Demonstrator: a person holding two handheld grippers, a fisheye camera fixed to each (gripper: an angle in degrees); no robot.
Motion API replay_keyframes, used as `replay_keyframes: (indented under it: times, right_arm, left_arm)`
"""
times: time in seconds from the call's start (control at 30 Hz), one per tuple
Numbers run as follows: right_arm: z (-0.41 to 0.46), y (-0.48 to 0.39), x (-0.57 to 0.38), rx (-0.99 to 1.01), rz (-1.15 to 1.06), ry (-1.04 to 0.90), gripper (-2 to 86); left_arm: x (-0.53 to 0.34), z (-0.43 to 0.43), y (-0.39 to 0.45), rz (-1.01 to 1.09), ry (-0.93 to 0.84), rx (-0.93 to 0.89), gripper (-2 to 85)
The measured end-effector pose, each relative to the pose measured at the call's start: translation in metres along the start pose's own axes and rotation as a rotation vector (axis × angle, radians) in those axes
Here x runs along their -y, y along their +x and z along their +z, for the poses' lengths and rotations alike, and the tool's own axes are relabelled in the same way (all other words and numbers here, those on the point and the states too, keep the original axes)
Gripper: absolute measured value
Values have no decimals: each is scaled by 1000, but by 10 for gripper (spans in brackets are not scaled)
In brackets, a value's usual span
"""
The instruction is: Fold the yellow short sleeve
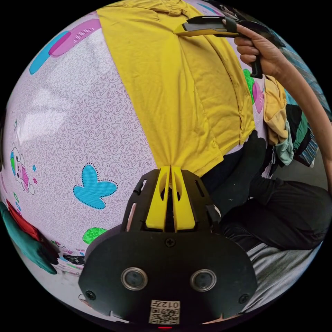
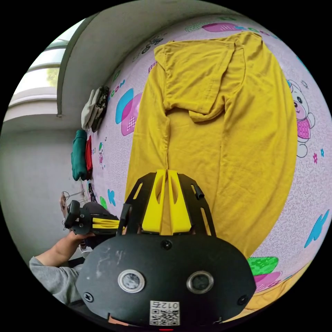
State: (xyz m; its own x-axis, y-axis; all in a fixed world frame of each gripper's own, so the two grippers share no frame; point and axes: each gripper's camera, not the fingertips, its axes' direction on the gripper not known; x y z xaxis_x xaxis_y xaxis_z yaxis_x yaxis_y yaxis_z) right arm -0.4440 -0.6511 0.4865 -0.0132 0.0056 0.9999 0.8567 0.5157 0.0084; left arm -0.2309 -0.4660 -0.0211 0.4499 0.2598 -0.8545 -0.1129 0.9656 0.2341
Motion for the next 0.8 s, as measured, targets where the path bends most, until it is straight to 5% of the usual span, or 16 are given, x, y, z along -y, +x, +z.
replay_keyframes:
  times: [0.2, 0.43, 0.8]
  right_arm:
    - [-13, -20, -26, -83, -83, 37, -2]
    - [35, -40, -75, 72, -228, -161, -5]
    - [24, -50, -118, -136, -331, -192, -8]
  left_arm:
    - [2, 0, -5, -5, 3, 1, 5]
    - [2, 0, -9, -3, -3, 21, 6]
    - [-11, -19, -19, -17, 59, 100, 6]
